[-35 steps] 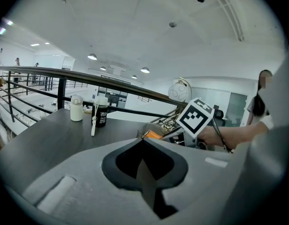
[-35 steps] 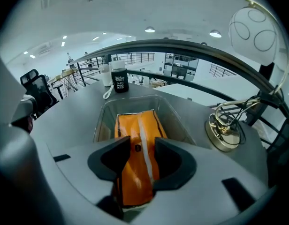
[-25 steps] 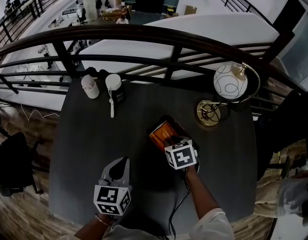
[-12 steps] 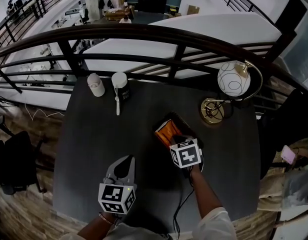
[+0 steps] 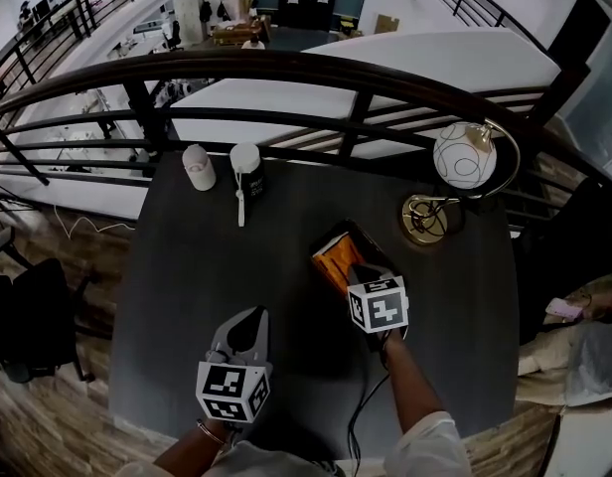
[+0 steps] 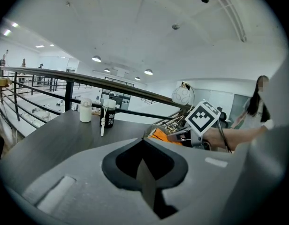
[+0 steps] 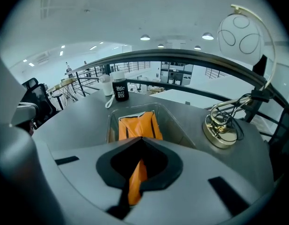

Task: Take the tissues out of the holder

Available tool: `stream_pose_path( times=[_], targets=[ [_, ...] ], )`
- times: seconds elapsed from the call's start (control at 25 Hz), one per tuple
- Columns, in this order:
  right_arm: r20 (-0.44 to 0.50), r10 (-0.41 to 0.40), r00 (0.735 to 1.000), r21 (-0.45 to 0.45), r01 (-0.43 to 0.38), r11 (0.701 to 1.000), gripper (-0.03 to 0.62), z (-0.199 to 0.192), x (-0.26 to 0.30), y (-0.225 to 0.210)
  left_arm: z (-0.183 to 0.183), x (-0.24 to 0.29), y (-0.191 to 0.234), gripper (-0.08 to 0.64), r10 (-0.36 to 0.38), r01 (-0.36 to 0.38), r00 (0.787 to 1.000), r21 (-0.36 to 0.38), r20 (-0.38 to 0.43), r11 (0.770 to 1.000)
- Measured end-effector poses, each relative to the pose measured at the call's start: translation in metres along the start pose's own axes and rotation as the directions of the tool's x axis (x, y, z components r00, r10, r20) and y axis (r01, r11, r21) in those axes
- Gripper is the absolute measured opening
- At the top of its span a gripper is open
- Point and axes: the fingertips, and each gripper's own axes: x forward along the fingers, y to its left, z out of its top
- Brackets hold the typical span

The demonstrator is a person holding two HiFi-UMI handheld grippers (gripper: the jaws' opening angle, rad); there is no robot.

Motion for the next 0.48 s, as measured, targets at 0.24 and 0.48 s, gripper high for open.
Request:
stream_pose_path(
  times=[0.24,0.48],
  targets=[
    [0.049,-0.030,0.998,-0.009,0.030,1.000,0.009,0.012,-0.019,-0.005,0.004,-0.008,-0.006,0.009,-0.004,0.003,1.000,0.010,0.013,1.000],
    [0.102,-0.053,0.993,-0.018,0.055,0.998,0.009,0.029,-0.047,-0.005,0.012,-0.020,-0.017,0.009,-0.023,0.022,0.999,0.033,0.027,0.999]
  ],
)
